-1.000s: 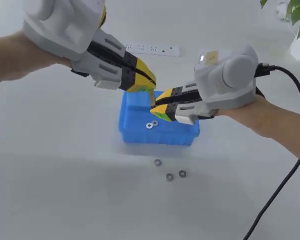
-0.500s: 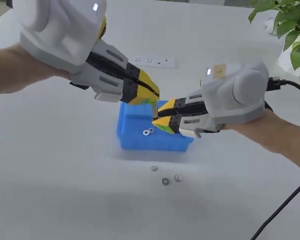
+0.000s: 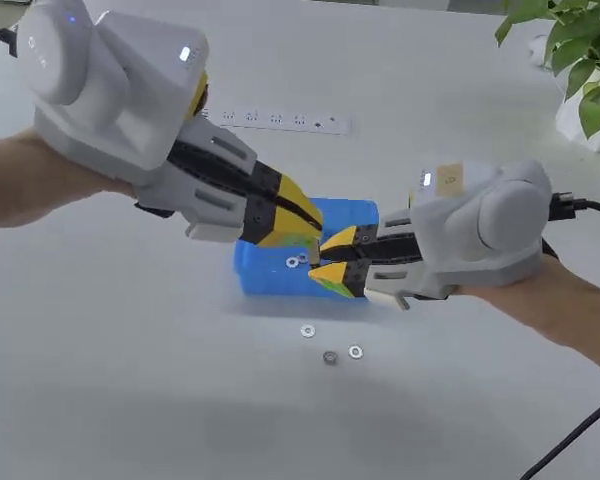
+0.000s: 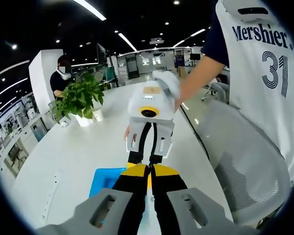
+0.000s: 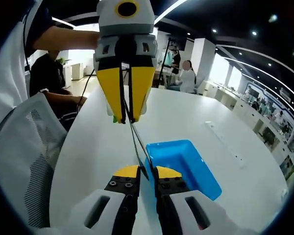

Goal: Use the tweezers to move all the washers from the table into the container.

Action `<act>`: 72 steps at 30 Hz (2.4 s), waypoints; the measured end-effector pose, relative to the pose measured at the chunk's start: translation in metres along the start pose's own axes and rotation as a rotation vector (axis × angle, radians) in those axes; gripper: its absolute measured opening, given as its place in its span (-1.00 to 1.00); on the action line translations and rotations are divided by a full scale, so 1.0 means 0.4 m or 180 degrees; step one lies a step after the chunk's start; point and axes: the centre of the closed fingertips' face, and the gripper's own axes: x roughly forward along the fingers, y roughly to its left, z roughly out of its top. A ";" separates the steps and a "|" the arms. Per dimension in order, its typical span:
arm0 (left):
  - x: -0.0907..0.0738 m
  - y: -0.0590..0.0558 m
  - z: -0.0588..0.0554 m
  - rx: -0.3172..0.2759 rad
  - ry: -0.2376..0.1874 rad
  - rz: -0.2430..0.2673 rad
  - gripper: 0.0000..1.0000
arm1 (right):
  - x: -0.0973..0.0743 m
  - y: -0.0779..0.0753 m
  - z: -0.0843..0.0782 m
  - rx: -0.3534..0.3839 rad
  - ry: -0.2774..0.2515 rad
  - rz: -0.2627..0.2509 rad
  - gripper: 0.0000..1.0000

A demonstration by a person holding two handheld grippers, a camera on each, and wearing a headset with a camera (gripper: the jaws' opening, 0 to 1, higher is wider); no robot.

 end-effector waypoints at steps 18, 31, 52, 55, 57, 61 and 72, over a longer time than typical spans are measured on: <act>0.042 -0.026 -0.049 -0.0225 -0.0027 -0.0086 -0.89 | 0.030 0.058 -0.057 0.0169 0.0036 0.0173 -0.76; 0.068 -0.029 -0.091 -0.0300 0.0027 -0.0181 -0.89 | 0.038 0.071 -0.095 0.0312 0.0038 0.0222 -0.77; 0.085 -0.021 -0.134 -0.0318 0.0069 -0.0189 -0.90 | 0.057 0.080 -0.129 0.0438 0.0036 0.0237 -0.77; 0.085 -0.019 -0.135 -0.0312 0.0080 -0.0186 -0.90 | 0.059 0.074 -0.127 0.0433 0.0028 0.0230 -0.77; 0.083 -0.017 -0.132 -0.0303 0.0077 -0.0183 -0.89 | 0.060 0.072 -0.124 0.0440 0.0018 0.0228 -0.77; 0.078 -0.013 -0.132 -0.0310 0.0062 -0.0160 -0.89 | 0.063 0.069 -0.118 0.0427 0.0002 0.0228 -0.77; 0.084 -0.015 -0.136 -0.0311 0.0088 -0.0150 -0.89 | 0.071 0.070 -0.124 0.0445 0.0016 0.0250 -0.77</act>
